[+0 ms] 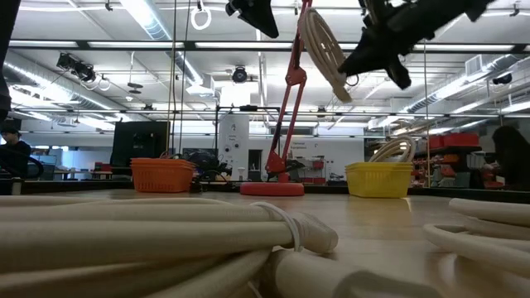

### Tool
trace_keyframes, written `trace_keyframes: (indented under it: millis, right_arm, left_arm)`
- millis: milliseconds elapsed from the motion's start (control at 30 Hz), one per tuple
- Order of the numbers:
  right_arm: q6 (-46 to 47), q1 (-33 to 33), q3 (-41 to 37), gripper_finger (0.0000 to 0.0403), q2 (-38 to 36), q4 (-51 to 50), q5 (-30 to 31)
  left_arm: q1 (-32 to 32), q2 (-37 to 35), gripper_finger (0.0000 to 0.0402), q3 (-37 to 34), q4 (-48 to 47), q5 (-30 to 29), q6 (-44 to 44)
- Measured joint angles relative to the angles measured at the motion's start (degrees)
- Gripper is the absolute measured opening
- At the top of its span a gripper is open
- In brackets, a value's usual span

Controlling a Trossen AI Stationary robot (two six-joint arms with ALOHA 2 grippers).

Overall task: Pick & Place USB Port
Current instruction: Put the white HDMI cable into the yellow bin

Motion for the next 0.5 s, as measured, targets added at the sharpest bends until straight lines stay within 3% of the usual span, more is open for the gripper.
trace_keyframes:
  millis: [200, 500]
  right_arm:
    - [-12.7, -8.9, 15.4, 0.0, 0.3, -28.7, 3.3]
    - [-27.3, -13.8, 37.4, 0.0, 3.2, -50.2, 16.9]
  left_arm:
    - [0.0, 0.0, 0.0057, 0.0, -0.1, 0.0, 0.2]
    - [0.1, 0.0, 0.0057, 0.0, -0.1, 0.0, 0.2]
